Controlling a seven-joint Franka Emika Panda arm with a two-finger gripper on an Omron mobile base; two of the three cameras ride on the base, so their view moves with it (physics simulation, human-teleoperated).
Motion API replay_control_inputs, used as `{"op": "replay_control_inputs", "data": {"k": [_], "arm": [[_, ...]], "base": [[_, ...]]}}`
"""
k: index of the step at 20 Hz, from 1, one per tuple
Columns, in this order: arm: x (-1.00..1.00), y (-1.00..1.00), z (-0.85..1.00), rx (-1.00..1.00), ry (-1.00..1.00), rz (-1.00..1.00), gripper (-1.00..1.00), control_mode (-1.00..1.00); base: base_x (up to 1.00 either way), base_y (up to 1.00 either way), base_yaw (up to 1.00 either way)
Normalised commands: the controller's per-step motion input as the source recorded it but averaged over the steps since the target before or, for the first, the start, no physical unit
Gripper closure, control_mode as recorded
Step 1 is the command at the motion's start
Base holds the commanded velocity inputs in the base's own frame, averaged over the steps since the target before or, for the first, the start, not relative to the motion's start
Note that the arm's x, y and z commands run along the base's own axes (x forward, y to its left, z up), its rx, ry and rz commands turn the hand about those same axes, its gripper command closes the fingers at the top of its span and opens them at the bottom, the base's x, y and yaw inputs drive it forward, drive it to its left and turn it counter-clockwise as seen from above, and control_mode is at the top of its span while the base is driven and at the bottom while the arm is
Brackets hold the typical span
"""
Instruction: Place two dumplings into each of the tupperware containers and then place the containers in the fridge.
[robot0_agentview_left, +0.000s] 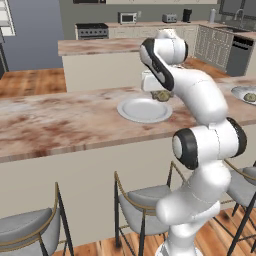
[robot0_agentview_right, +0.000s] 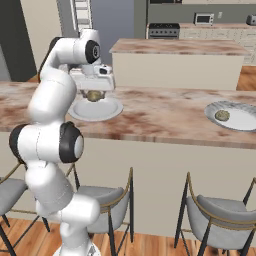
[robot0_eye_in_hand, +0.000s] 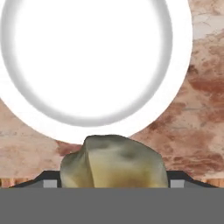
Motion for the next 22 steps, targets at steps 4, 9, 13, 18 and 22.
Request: {"op": "replay_control_inputs", "data": {"k": [4,9,13,18,22], "arm": [[-1.00,-0.02,-0.03,0.04,-0.45,0.01,1.00,-1.00],[-1.00,0.17,0.16,0.00,-0.02,0.04,1.00,-1.00],[-1.00,0.19,0.00,0.00,0.06,0.00,1.00,-1.00],[-0.78,0.01,0.01,0.00,0.08,0.00,1.00,-1.00],[-0.04,0.00,0.32,0.00,0.08,0.00,1.00,-1.00]], "base": [[0.00,0.00,0.00],[0.00,0.00,0.00],[0.00,0.00,0.00],[0.00,0.00,0.00],[0.00,0.00,0.00]]}}
